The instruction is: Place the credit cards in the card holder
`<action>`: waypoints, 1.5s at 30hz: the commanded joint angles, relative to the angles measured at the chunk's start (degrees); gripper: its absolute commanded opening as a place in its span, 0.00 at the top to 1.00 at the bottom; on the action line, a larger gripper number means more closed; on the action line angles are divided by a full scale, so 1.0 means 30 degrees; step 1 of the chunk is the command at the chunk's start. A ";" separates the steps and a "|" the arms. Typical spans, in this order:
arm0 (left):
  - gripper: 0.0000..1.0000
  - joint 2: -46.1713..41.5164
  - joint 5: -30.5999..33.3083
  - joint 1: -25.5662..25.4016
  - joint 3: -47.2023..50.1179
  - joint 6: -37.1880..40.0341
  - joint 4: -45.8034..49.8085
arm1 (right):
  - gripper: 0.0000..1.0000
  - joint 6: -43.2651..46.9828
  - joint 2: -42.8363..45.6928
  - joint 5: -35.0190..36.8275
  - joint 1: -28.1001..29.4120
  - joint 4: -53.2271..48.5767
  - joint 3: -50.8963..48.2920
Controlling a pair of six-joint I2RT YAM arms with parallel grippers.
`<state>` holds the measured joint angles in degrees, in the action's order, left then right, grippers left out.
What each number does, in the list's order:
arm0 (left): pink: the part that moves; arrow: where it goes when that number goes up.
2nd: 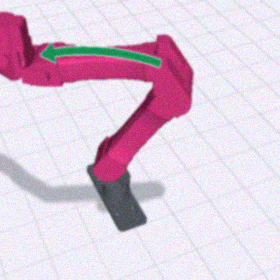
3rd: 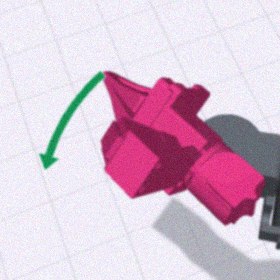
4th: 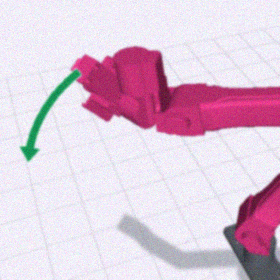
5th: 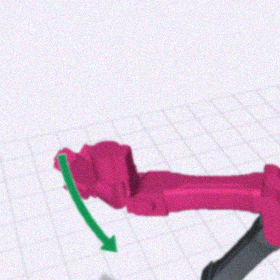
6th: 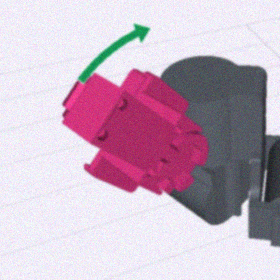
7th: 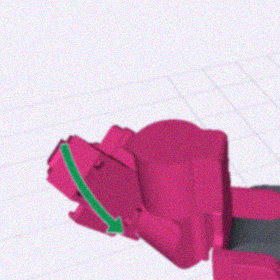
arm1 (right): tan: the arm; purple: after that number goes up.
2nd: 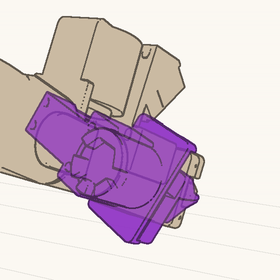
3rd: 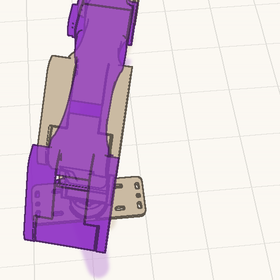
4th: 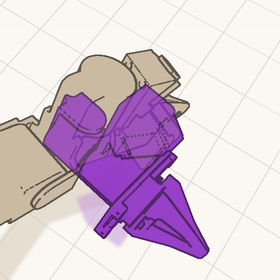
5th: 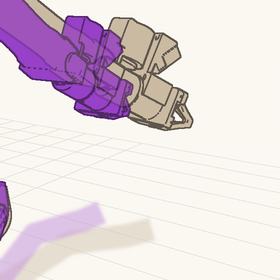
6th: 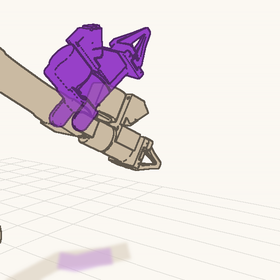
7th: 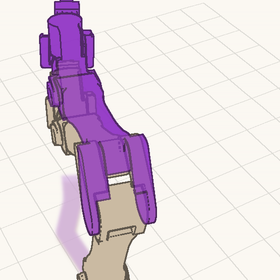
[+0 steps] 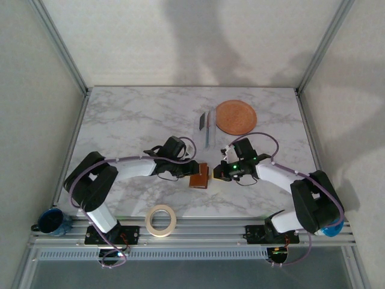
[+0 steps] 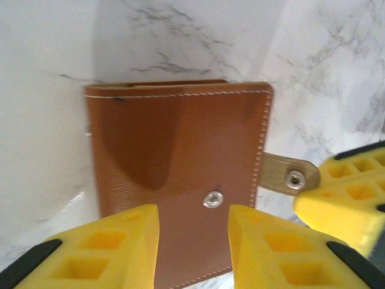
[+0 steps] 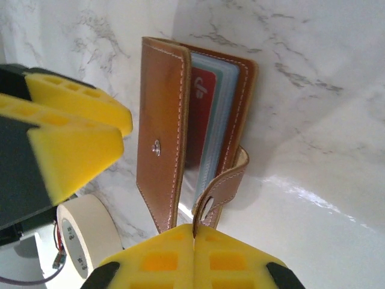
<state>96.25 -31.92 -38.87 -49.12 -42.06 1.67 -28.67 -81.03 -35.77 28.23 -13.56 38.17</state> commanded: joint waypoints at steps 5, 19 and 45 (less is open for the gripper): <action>0.70 0.0383 0.1059 0.0096 0.0423 0.0046 0.0059 | 1.00 0.1291 -0.1027 -0.0409 0.1549 -0.0932 0.2085; 0.72 0.0964 0.1438 -0.0080 0.0668 -0.0420 -0.0421 | 1.00 0.3349 -0.4100 -0.2079 0.2101 -0.2882 0.3955; 0.74 0.0735 -0.1251 0.0418 0.0525 -0.0698 -0.2328 | 0.67 0.2878 -0.6152 -0.3151 0.1351 0.0641 0.3272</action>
<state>98.00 -32.71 -37.87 -46.76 -43.59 -3.09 -18.87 -99.66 -43.57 32.86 -15.97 49.69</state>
